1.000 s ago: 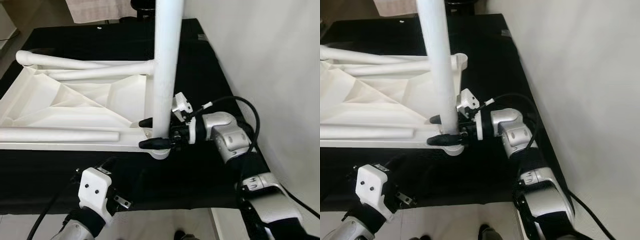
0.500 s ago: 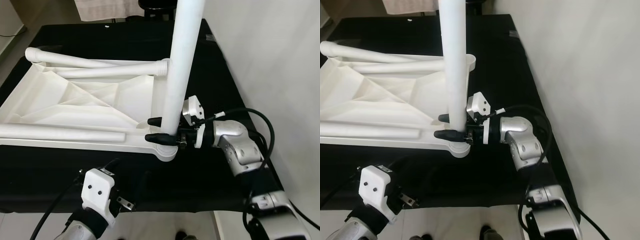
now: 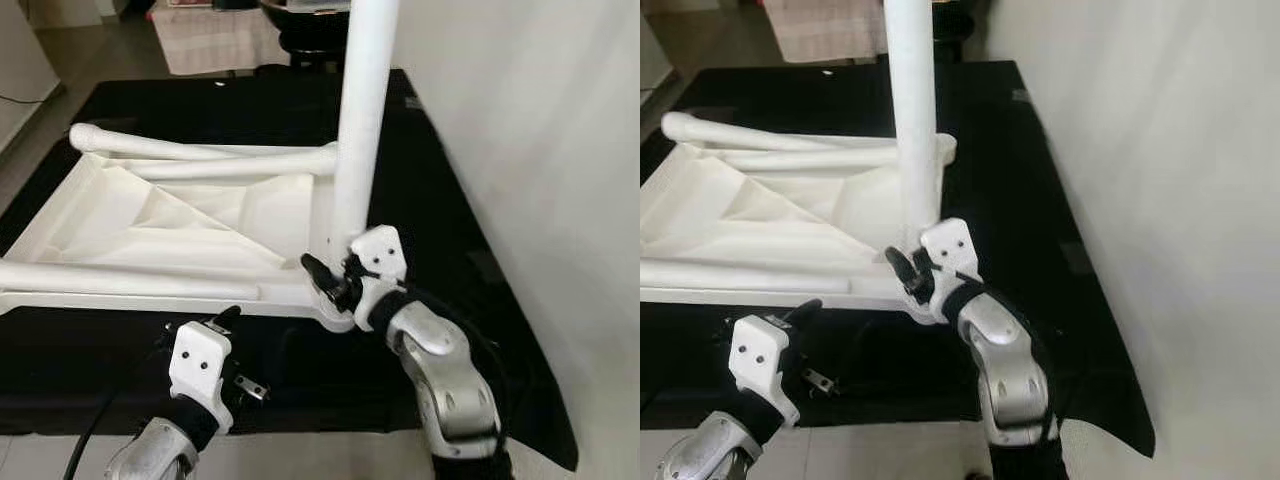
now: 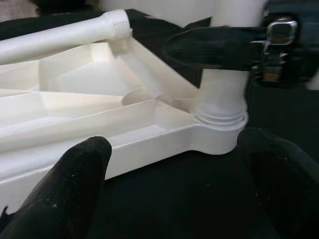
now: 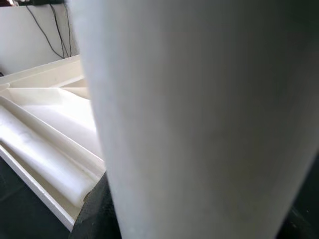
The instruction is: Building children table
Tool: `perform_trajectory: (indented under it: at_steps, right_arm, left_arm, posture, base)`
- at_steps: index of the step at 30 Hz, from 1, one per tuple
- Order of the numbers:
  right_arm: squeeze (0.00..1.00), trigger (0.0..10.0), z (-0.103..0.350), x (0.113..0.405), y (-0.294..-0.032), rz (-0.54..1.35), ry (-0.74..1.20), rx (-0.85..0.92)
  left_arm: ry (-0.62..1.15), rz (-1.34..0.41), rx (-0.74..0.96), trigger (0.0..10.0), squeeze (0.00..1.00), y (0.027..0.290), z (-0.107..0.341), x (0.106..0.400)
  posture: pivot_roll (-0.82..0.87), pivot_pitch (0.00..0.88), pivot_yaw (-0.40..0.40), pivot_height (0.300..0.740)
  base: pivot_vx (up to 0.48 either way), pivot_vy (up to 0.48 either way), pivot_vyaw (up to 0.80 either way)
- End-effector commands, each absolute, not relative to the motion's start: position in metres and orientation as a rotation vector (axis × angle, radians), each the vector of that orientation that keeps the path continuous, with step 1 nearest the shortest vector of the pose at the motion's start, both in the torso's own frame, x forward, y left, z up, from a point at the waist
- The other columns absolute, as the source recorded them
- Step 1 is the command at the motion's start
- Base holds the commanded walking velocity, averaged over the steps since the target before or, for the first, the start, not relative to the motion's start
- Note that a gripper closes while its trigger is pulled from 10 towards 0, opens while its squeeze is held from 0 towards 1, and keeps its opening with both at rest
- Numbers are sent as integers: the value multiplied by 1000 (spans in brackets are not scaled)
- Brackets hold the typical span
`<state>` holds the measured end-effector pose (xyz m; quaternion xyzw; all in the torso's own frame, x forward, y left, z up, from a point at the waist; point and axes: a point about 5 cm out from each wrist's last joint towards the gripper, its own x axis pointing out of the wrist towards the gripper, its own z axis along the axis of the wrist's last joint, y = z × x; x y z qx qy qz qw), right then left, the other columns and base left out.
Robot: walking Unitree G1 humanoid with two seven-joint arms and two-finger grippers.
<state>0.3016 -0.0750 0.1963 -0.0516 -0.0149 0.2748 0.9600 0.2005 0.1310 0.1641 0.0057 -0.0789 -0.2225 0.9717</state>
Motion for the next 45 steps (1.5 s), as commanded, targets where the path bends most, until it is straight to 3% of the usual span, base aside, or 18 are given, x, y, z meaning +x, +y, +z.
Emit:
perform_trajectory:
  at_steps: [1,7,9,13,14,27,28,38,41,43,45]
  right_arm:
    - [1000,10000,182,303,-70,631,53,-53]
    - [1000,10000,214,298,-57,943,-93,-11]
    - [1000,10000,220,301,-65,1156,-125,-136]
    - [953,10000,219,309,-74,1308,-96,-220]
    - [0,10000,217,316,-78,1345,-66,-232]
    - [0,10000,221,344,-86,1523,43,-229]
    - [0,0,222,345,-86,1549,48,-215]
    - [0,0,222,350,-87,1621,62,-201]
    - [0,0,221,355,-91,1566,55,-227]
    - [0,0,216,360,-97,1370,47,-251]
    - [0,0,216,360,-97,1370,47,-251]
  left_arm:
    - [-144,-420,20,10000,0,135,160,200]
    - [-149,-429,24,10000,0,135,160,202]
    - [-150,-432,25,10000,0,135,160,202]
    - [-152,-432,25,10000,0,134,161,201]
    - [-153,-432,25,10000,0,134,162,200]
    - [-143,-441,26,10000,0,133,167,188]
    - [-142,-442,26,10000,0,133,168,187]
    - [-133,-451,24,10000,0,132,170,182]
    - [-127,-459,21,10000,0,131,170,180]
    - [-124,-462,20,10000,0,130,169,180]
    - [-124,-462,20,10000,0,130,169,180]
  posture:
    - [-35,162,-14,740]
    - [-19,166,-6,740]
    - [-8,172,-9,740]
    - [2,181,-10,740]
    - [15,194,-14,740]
    - [61,270,-20,740]
    - [65,291,-18,740]
    - [67,305,-17,740]
    - [57,309,-22,740]
    - [53,308,-32,740]
    - [53,308,-32,740]
  base:
    - [0,0,0]
    - [0,0,0]
    - [0,0,0]
    - [0,0,0]
    - [0,0,0]
    - [0,0,0]
    - [0,0,0]
    - [0,0,0]
    - [0,0,0]
    - [0,0,0]
    - [0,0,0]
